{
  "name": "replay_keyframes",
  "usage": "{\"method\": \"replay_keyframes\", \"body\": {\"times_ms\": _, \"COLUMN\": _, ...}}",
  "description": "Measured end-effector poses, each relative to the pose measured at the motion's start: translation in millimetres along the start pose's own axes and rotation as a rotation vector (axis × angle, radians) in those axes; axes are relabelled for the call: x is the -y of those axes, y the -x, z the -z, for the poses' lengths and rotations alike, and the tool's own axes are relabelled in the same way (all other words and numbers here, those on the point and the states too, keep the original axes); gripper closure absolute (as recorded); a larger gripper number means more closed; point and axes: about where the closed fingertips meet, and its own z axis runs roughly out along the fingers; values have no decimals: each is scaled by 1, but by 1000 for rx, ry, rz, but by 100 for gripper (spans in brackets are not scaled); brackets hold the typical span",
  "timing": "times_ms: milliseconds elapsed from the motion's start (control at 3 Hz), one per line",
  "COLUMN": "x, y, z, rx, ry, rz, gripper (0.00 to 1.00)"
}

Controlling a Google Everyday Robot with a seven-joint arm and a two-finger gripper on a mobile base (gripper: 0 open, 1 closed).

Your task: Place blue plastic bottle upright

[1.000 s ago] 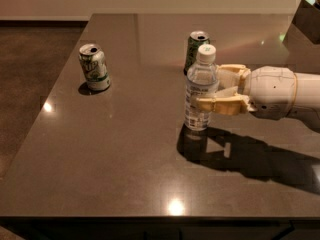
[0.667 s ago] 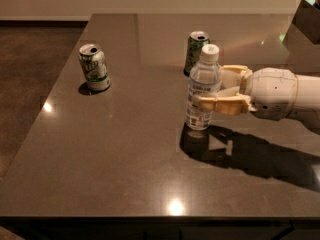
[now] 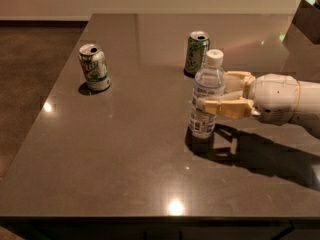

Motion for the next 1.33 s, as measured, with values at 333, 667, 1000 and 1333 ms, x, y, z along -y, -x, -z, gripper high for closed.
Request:
{"method": "replay_keyframes", "body": {"times_ms": 333, "x": -1, "y": 7, "z": 2, "rx": 5, "ry": 2, "rz": -16, "gripper": 35}}
{"method": "replay_keyframes", "body": {"times_ms": 667, "x": -1, "y": 10, "z": 5, "rx": 4, "ry": 5, "rz": -24, "gripper": 12}}
{"method": "replay_keyframes", "body": {"times_ms": 1000, "x": 0, "y": 7, "z": 2, "rx": 4, "ry": 0, "rz": 4, "gripper": 0}}
{"method": "replay_keyframes", "body": {"times_ms": 1333, "x": 0, "y": 7, "z": 2, "rx": 4, "ry": 0, "rz": 7, "gripper": 0}}
